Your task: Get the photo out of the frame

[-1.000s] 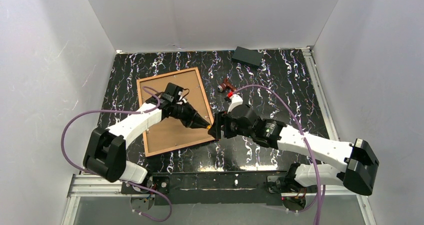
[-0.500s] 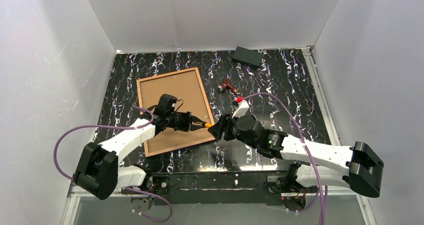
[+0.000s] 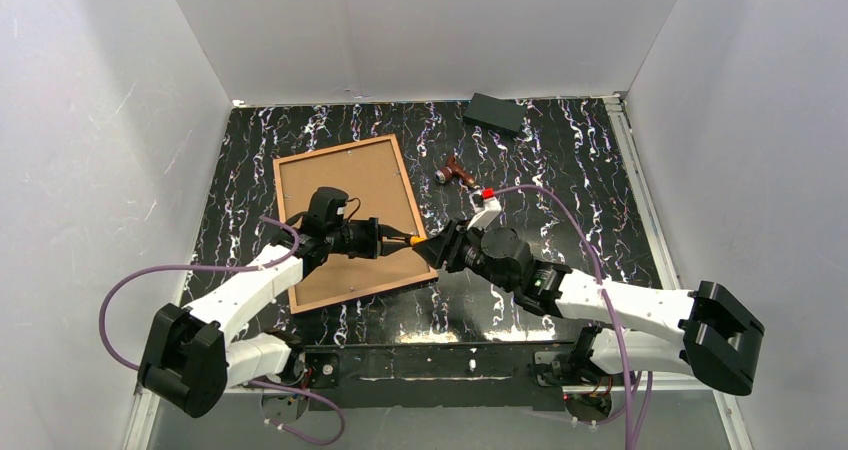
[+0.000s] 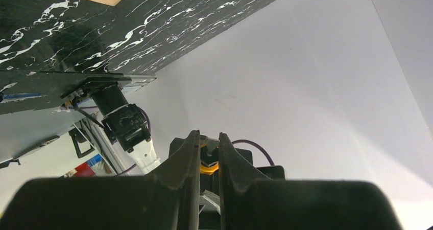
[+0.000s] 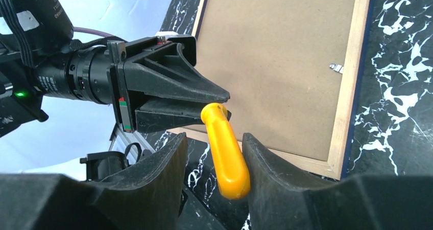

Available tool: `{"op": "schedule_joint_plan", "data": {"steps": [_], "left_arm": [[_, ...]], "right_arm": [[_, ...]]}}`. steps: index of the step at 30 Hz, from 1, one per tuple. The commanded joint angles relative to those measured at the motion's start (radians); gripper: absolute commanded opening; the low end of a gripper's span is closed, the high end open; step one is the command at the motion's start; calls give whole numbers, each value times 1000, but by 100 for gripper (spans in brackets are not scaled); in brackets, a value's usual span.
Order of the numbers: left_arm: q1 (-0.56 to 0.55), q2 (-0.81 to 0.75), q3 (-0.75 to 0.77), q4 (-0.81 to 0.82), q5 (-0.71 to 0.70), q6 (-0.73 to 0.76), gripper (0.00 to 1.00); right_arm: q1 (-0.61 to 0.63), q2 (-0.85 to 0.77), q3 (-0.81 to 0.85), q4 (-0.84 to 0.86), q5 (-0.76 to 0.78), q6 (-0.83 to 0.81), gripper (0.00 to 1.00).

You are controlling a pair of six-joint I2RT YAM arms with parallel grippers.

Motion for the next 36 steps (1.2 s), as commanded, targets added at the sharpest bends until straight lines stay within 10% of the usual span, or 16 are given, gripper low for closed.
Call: {"op": "schedule_joint_plan", "data": {"steps": [1, 21, 25, 28, 30, 36], "left_arm": [[0, -30, -10, -33, 33, -39, 0], [0, -53, -14, -37, 33, -52, 0], [1, -54, -20, -38, 39, -30, 2], [2, -73, 24, -245, 49, 96, 68], [9, -99, 73, -451, 5, 242, 95], [96, -82, 259, -812, -157, 774, 98]], "right_arm": [[-14, 17, 20, 108, -32, 7, 50], [-63, 55, 26, 179, -97, 12, 35], [-64, 67, 36, 164, -104, -6, 1], [-64, 47, 60, 33, -48, -8, 1], [-66, 25, 61, -61, -8, -5, 1], [-94, -5, 122, -369, 41, -77, 1]]}}
